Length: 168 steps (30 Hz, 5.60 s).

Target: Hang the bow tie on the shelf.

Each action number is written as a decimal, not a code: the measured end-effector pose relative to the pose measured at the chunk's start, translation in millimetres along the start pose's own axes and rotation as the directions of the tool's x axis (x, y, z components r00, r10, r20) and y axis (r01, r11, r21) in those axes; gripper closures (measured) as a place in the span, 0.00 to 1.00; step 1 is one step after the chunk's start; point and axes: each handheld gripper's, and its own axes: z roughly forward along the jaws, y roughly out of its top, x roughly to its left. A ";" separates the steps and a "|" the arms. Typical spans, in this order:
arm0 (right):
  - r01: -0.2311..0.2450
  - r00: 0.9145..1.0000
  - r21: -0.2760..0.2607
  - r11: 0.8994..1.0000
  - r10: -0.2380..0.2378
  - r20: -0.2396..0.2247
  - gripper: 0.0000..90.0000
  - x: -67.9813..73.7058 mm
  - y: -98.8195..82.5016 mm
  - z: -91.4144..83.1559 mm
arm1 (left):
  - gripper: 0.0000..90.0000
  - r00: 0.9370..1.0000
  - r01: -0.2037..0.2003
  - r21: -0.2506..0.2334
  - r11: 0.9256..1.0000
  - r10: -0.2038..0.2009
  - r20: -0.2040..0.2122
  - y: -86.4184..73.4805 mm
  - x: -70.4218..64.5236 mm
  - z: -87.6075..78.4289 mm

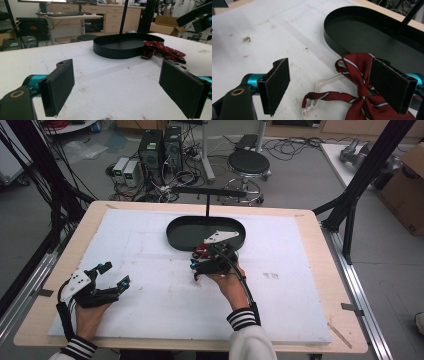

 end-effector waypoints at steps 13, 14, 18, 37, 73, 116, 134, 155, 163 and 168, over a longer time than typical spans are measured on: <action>-0.021 0.999 0.119 0.993 0.025 -0.031 0.34 4.9 7.3 23.1 | 0.15 1.000 0.001 0.002 1.000 -0.001 0.001 0.1 0.1 0.0; -0.021 0.999 0.119 0.993 0.025 -0.031 0.34 4.9 7.3 23.1 | 0.15 1.000 0.001 0.002 1.000 -0.001 0.001 0.1 0.1 0.0; -0.035 0.999 0.190 0.981 0.041 -0.024 0.37 6.0 7.7 32.6 | 0.15 1.000 0.002 0.005 1.000 -0.001 -0.001 0.1 0.1 0.4; -0.086 0.996 0.361 0.928 0.080 0.030 0.47 8.4 8.6 63.2 | 0.15 1.000 0.000 0.005 1.000 0.000 0.000 0.2 0.0 0.7; -0.085 0.996 0.494 0.865 0.071 0.047 0.79 10.6 6.8 82.9 | 0.15 1.000 -0.002 0.011 1.000 0.002 0.001 0.3 0.0 0.9; -0.076 0.995 0.278 0.958 0.093 -0.047 0.96 6.7 20.9 55.1 | 0.15 1.000 0.004 0.009 1.000 -0.004 0.001 0.2 0.2 1.0; -0.102 0.993 0.025 0.995 0.103 -0.053 0.97 -3.5 29.6 19.5 | 0.15 1.000 0.003 0.010 1.000 -0.003 0.000 0.3 0.0 1.1; -0.170 0.981 -0.225 0.959 0.185 0.049 0.97 -31.4 47.5 -37.9 | 0.15 1.000 -0.001 0.012 1.000 0.001 0.000 0.3 0.1 1.0; -0.213 0.965 -0.294 0.932 0.248 0.085 0.97 -50.2 51.0 -53.3 | 0.15 1.000 0.003 0.010 1.000 -0.003 0.000 0.3 0.2 1.1; -0.214 0.960 -0.311 0.926 0.259 0.109 0.97 -57.6 55.4 -57.3 | 0.15 1.000 0.003 0.010 1.000 -0.003 -0.001 0.3 0.2 1.2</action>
